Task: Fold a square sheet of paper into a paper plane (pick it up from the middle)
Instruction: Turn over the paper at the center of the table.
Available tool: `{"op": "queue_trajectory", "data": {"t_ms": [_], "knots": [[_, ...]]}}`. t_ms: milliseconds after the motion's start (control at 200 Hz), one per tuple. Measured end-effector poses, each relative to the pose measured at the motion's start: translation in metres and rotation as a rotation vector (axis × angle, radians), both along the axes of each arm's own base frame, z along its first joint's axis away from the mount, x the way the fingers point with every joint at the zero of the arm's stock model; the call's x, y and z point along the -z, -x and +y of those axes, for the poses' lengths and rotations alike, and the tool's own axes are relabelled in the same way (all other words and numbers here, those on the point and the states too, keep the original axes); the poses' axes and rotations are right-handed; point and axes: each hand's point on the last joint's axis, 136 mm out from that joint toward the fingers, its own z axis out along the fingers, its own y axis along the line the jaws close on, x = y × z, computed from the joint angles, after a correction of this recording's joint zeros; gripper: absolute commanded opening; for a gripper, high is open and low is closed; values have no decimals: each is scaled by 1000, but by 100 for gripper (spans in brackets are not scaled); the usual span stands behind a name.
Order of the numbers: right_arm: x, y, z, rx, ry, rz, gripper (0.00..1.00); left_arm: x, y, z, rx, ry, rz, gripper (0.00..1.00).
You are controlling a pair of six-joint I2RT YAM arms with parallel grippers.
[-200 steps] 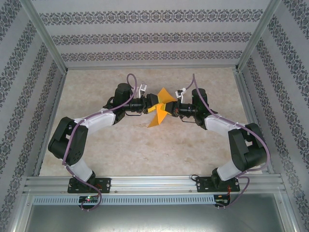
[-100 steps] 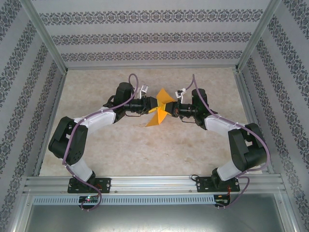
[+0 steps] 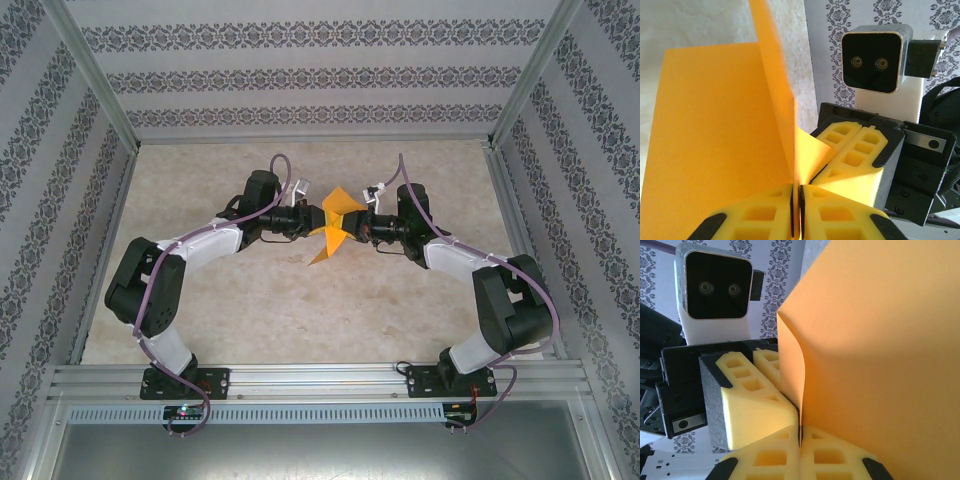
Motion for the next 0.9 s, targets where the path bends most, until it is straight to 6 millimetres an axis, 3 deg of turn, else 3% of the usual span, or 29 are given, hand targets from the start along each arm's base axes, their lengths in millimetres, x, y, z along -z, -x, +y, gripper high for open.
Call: {"op": "queue_trajectory", "data": {"t_ms": [245,570,774,899], "knots": [[14,7,-6,8,87,23,31,-1,0,0,1,-4,3,5],[7,15,-27,67,239,-67,55,-5,-5,-1,-8,-9,-4,5],[25,21,-28,124,176,29,58,-13,-11,-2,-20,-5,-25,5],[18,18,-24,155,113,52,58,-12,-12,-2,-27,-6,-21,5]]}}
